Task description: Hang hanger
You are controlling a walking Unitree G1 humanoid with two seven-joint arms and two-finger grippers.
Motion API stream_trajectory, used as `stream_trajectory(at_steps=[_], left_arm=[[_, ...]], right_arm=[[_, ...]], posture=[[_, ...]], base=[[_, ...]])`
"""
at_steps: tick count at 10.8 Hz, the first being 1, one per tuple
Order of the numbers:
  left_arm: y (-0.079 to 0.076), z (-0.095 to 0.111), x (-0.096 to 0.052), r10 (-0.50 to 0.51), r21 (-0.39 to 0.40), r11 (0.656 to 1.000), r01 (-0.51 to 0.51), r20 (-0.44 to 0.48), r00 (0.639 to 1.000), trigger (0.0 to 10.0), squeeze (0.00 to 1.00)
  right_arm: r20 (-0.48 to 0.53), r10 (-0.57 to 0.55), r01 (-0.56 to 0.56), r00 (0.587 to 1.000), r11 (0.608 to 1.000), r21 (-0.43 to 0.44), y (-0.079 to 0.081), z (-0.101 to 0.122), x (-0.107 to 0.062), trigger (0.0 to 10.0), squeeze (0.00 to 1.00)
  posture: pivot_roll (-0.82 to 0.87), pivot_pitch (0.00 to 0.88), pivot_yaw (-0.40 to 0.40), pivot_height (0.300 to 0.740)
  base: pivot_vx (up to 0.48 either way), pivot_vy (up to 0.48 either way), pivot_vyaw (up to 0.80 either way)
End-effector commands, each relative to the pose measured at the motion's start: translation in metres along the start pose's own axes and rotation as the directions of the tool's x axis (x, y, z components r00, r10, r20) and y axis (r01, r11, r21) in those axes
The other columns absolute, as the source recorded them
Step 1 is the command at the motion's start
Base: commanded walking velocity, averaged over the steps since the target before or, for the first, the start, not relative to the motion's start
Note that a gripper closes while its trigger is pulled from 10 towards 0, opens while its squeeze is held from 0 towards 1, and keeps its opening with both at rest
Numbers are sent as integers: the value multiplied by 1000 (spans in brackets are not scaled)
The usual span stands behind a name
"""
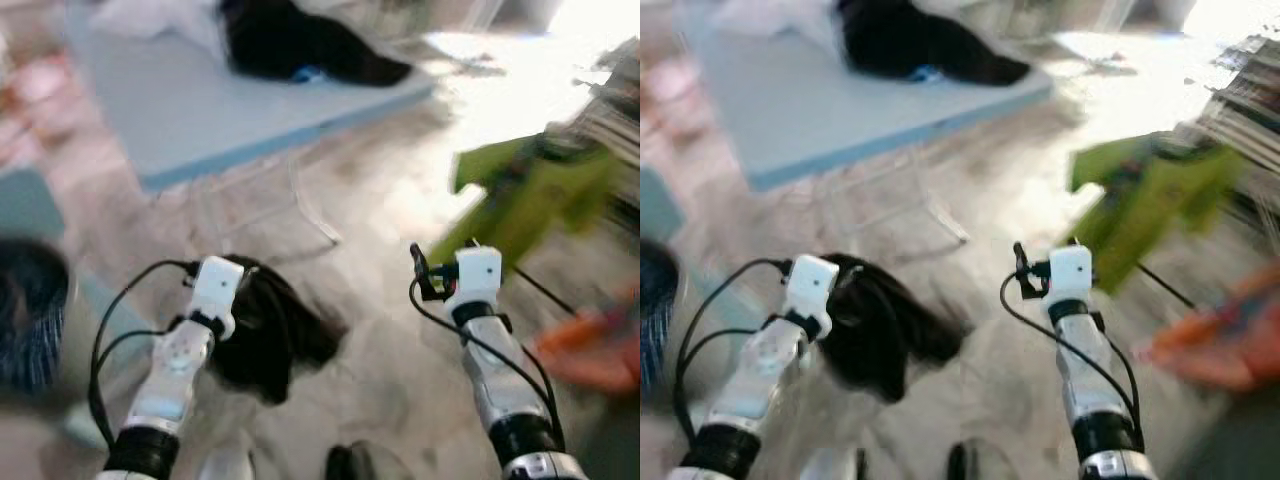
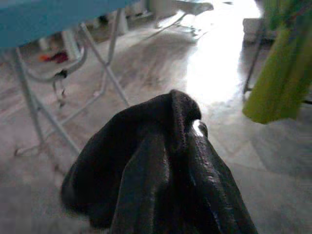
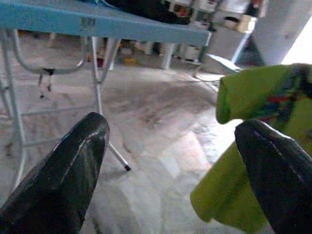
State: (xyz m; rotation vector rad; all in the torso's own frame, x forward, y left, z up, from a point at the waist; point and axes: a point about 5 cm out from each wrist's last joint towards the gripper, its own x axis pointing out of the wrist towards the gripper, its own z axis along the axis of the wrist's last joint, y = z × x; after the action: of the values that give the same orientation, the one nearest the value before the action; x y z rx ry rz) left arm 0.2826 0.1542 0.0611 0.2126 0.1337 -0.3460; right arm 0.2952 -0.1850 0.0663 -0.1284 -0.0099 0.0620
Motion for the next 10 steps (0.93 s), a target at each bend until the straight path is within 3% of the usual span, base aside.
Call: stream_trajectory(at_steps=[1, 5, 9, 10], left_arm=[[8, 5, -2, 15, 33, 999, -16, 32, 999, 10000, 0], [3, 5, -4, -26, 94, 995, 22, 40, 999, 10000, 0], [0, 5, -4, -51, 123, 991, 45, 49, 997, 10000, 0], [-2, 6, -3, -50, 119, 992, 43, 60, 997, 10000, 0]], right_arm=[[11, 9, -9, 1000, 1000, 3, 5, 2, 1, 10000, 0], [7, 3, -3, 1000, 1000, 1, 4, 1, -1, 10000, 0], [7, 1, -1, 1000, 1000, -5, 4, 1, 0, 10000, 0], [8, 1, -1, 1000, 1000, -7, 4, 2, 2, 10000, 0]], posture=[[44, 107, -73, 740], [43, 118, -70, 740], [43, 120, -75, 740], [43, 119, -75, 740]], base=[[0, 420, -800], [0, 420, -800], [272, 396, -800], [0, 0, -800]])
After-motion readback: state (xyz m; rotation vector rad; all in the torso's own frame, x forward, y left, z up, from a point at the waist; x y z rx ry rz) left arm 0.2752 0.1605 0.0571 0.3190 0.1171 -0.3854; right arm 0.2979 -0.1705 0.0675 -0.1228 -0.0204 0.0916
